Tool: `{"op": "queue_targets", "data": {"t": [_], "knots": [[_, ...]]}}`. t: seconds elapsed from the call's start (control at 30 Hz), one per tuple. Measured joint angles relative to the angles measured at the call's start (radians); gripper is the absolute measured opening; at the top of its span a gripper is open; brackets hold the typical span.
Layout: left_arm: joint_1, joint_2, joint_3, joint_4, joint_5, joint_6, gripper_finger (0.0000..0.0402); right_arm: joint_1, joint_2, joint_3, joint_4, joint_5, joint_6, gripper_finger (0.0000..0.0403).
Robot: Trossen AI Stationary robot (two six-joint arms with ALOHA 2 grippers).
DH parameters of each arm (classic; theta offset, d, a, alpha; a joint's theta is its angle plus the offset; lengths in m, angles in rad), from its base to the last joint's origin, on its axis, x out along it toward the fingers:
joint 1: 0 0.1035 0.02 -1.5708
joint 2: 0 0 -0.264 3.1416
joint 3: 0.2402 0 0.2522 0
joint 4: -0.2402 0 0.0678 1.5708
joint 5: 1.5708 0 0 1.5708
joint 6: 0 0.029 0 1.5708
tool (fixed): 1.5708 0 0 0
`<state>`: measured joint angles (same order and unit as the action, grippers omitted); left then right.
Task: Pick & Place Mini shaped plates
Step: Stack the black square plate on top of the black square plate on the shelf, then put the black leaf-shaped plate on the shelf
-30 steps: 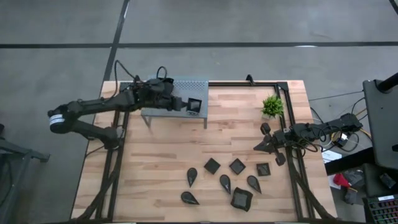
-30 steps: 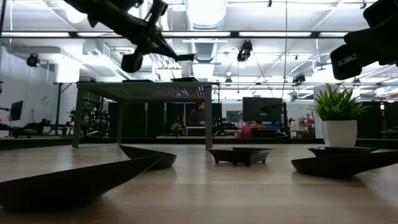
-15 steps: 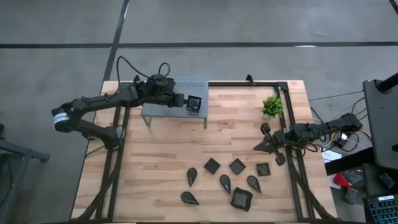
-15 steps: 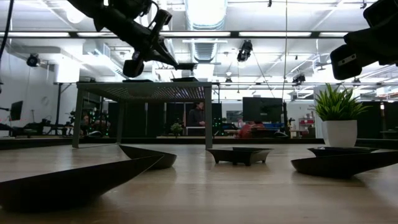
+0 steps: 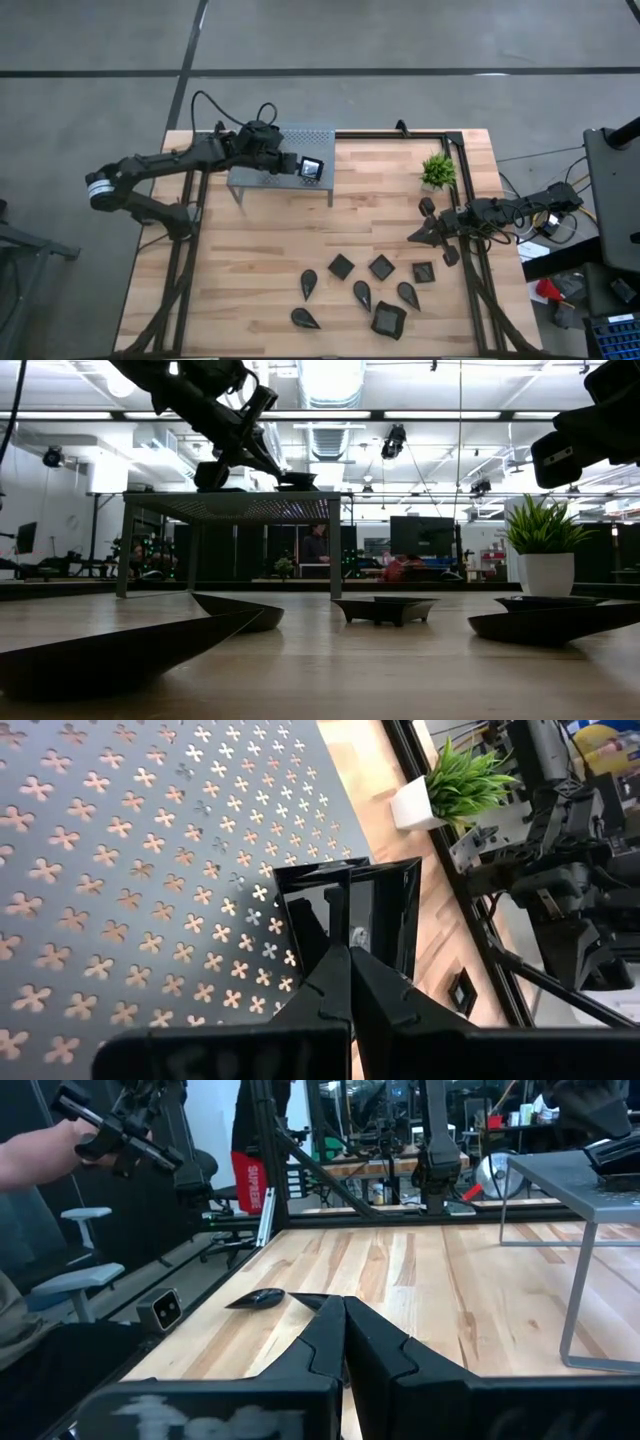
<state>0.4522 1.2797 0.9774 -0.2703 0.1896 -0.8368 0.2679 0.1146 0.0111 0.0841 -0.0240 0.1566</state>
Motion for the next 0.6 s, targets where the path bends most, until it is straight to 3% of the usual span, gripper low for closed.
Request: {"op": "queue_targets", "data": {"t": [0.27, 0.6], "knots": [[0.001, 0.0, 0.0, 0.0, -0.004, 0.003, 0.0005, 0.0, 0.0, 0.0, 0.0, 0.0, 0.0, 0.0008], [0.001, 0.0, 0.0, 0.012, 0.001, 0.03, 0.005, 0.0, 0.0, 0.0, 0.0, 0.0, 0.0, 0.0008]]}}
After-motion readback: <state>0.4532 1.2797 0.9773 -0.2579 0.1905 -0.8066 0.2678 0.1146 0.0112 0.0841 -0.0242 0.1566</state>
